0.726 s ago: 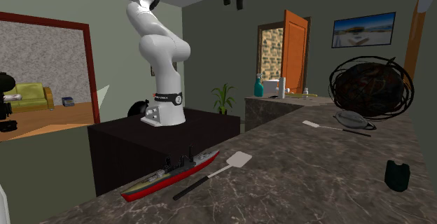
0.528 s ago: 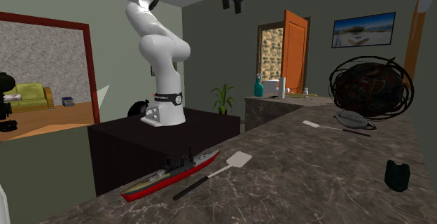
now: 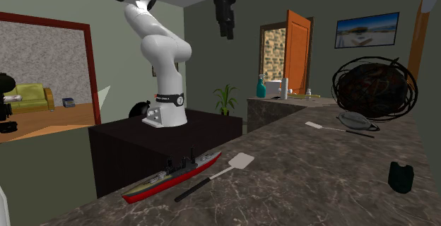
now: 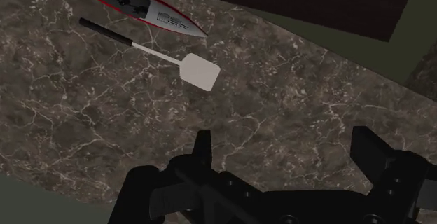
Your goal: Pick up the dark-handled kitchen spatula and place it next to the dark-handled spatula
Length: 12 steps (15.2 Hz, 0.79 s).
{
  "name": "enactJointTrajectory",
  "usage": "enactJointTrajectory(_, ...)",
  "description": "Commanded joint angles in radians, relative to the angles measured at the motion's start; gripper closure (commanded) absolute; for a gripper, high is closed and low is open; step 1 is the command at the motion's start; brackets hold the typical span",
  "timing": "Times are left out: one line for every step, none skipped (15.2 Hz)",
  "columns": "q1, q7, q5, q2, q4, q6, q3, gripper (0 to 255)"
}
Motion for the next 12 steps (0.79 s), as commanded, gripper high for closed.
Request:
enactJointTrajectory(0.007, -0.085, -0.034, 0.004, -0.052, 0.05, -0.038, 0)
enactJointTrajectory(0.009, -0.125, -0.051, 0.011, -0.076, 0.077, -0.057, 0)
enactJointTrajectory(0.011, -0.165, -0.069, 0.02, -0.099, 0.105, -0.077, 0)
enactJointTrajectory(0.012, -0.206, -0.088, 0.031, -0.12, 0.134, -0.097, 0)
enactJointTrajectory(0.013, -0.246, -0.106, 0.045, -0.139, 0.165, -0.117, 0)
enactJointTrajectory(0.014, -0.286, -0.125, 0.062, -0.157, 0.196, -0.139, 0)
enactJointTrajectory(0.016, -0.326, -0.144, 0.081, -0.173, 0.23, -0.161, 0)
enactJointTrajectory(0.017, -0.366, -0.163, 0.104, -0.188, 0.264, -0.183, 0)
enactJointTrajectory(0.018, -0.406, -0.182, 0.129, -0.2, 0.3, -0.206, 0)
enactJointTrajectory(0.02, -0.447, -0.201, 0.158, -0.211, 0.337, -0.229, 0)
enactJointTrajectory(0.023, -0.487, -0.219, 0.189, -0.22, 0.376, -0.252, 0)
enactJointTrajectory(0.026, -0.527, -0.236, 0.224, -0.226, 0.415, -0.276, 0)
